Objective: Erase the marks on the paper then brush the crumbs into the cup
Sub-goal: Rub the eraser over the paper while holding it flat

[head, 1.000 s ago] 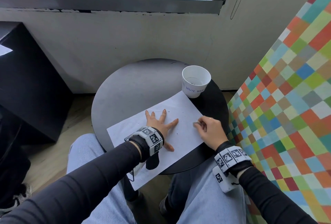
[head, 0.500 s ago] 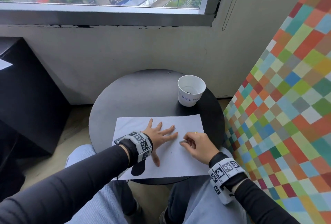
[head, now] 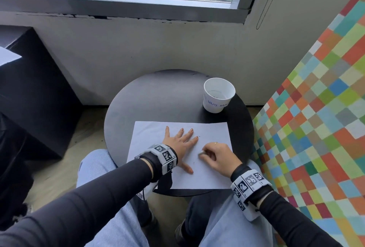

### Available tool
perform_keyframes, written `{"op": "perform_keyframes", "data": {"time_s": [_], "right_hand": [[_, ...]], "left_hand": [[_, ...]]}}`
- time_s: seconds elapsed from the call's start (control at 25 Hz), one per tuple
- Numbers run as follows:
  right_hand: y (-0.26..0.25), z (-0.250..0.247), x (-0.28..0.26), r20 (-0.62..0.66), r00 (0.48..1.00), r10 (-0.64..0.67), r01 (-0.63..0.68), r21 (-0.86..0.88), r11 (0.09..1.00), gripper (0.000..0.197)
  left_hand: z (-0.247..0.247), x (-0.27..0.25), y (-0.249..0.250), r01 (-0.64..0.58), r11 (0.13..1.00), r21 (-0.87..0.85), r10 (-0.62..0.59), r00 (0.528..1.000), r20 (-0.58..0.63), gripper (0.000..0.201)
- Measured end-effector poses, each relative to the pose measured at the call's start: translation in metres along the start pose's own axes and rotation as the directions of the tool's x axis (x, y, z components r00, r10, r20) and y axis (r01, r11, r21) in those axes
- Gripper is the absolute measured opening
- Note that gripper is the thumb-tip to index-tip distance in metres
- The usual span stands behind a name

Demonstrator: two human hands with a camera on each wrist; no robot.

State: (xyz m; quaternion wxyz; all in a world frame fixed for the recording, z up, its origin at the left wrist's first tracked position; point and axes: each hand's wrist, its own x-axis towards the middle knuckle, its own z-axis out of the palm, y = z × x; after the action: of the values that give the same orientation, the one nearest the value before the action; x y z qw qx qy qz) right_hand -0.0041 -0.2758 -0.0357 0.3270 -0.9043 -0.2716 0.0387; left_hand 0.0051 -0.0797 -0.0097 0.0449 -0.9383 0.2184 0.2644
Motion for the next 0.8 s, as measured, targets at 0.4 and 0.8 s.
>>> {"op": "perform_keyframes", "data": {"time_s": [0.4,0.8], "right_hand": [[-0.006,0.006,-0.005,0.051,0.997,-0.051,0.050,0.020,0.999,0.013],[-0.010,0.006,-0.005,0.078,0.994,-0.076,0.077,-0.006,0.997,0.016]], "left_hand": [[0.002,-0.001,0.000,0.011,1.000,0.009,-0.010,1.000,-0.006,0.122],[0.001,0.000,0.001,0.016,1.000,0.021,-0.016,1.000,-0.006,0.123]]}}
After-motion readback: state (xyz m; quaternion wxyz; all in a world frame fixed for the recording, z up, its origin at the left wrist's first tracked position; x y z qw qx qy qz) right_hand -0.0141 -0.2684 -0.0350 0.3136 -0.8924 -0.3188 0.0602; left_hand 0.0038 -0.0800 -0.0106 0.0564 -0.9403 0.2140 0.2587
